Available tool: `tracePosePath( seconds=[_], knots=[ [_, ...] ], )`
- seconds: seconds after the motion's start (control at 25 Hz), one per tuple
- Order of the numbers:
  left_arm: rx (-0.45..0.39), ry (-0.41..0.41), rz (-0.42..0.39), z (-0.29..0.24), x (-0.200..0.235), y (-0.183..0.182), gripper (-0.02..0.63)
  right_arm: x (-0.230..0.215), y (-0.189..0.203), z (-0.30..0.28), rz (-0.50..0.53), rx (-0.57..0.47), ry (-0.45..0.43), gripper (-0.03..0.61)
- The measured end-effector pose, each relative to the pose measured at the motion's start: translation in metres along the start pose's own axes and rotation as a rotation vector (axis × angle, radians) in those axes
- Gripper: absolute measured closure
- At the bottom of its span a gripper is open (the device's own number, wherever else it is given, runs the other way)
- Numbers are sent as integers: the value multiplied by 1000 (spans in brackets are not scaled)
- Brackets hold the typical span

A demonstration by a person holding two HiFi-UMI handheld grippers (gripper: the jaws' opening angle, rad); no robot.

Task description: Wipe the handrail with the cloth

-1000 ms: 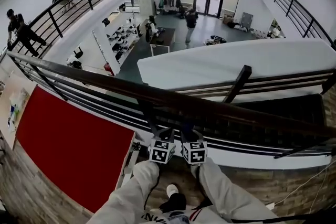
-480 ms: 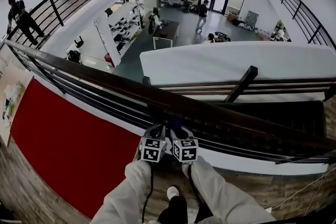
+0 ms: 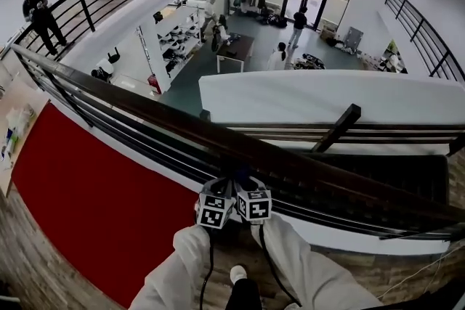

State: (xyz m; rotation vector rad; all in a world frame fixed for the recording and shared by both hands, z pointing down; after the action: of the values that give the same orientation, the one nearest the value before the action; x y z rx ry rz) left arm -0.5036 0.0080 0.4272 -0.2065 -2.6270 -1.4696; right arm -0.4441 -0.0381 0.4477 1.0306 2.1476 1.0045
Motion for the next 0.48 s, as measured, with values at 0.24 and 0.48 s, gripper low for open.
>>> tracePosePath(
  seconds=[0.24,0.48],
  knots=[
    [0,-6,10,4,14,8,611,2,4,-6,-16,5,23,492],
    [-7,7,26,4,-1,17,611,-27,23,12,-48,24,73,492]
  ],
)
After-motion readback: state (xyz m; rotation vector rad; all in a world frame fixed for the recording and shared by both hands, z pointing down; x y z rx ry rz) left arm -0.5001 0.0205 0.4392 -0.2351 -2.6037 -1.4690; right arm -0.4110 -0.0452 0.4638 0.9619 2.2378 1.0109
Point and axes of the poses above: the fingertips, and each gripper's own axes: z backward along the fingers, x to its left, y out of its underside, the point moved 4 cm from there along z, backward along the fingers, and after that the axes turned 5 degrees about z, right-handed, at the moved point
